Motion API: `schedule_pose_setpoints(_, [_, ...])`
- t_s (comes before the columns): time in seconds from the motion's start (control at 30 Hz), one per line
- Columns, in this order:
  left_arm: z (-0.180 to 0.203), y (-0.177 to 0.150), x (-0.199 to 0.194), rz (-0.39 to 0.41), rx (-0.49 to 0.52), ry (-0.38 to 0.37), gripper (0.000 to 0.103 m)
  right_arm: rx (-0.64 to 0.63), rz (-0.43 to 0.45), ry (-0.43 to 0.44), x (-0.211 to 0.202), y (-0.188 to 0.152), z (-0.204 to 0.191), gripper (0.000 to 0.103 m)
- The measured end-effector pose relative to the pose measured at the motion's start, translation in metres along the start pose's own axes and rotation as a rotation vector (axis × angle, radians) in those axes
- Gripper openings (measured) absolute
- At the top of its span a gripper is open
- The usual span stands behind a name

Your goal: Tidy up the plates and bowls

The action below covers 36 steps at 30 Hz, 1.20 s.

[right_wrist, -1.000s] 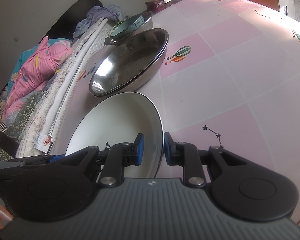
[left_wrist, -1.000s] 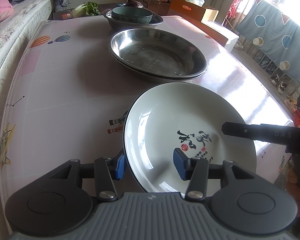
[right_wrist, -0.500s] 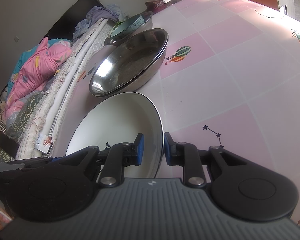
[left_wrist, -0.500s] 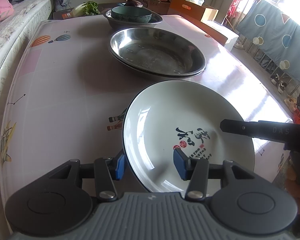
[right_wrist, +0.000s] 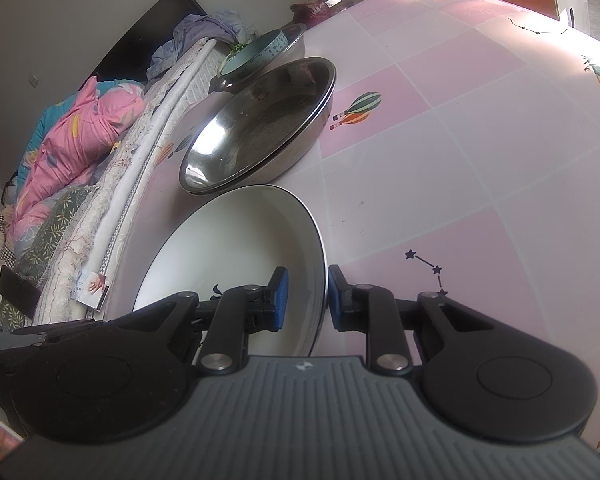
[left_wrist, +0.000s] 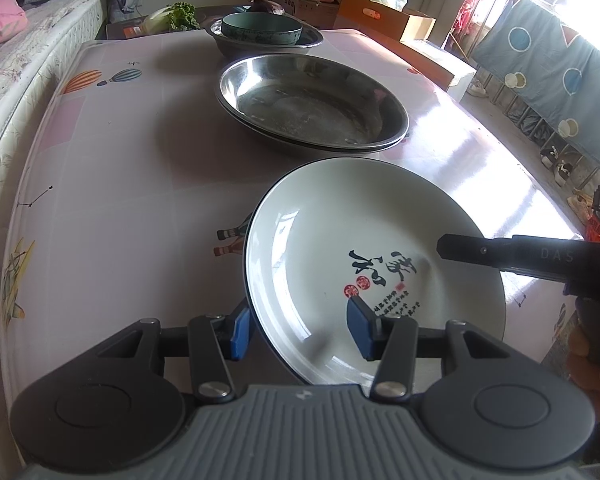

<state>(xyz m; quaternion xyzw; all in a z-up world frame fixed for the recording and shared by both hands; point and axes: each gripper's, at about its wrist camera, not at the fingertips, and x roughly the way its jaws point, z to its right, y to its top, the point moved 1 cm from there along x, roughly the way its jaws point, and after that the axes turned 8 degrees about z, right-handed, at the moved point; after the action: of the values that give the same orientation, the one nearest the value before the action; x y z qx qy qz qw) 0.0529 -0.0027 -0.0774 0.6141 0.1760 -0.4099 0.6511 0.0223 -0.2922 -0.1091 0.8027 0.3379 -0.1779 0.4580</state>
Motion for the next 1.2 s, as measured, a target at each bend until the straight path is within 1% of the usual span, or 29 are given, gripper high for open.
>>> schedule_pose_setpoints(0.5, [0.000, -0.001, -0.001, -0.003, 0.002, -0.009, 0.050, -0.007, -0.005, 0.004, -0.003, -0.004, 0.000, 0.020])
schedule_pose_setpoints(0.87, [0.004, 0.000, 0.002, 0.015, 0.060, 0.007, 0.050, -0.023, 0.009, -0.014, -0.007, -0.010, -0.003, 0.020])
schedule_pose_setpoints(1.1, [0.008, 0.002, 0.005, 0.024, 0.083, 0.021, 0.055, -0.057, 0.018, -0.025, -0.007, -0.013, -0.007, 0.020])
schedule_pose_setpoints(1.2, [0.009, 0.002, 0.005, 0.028, 0.083, 0.035, 0.057, -0.100, 0.025, -0.043, -0.007, -0.015, -0.012, 0.020])
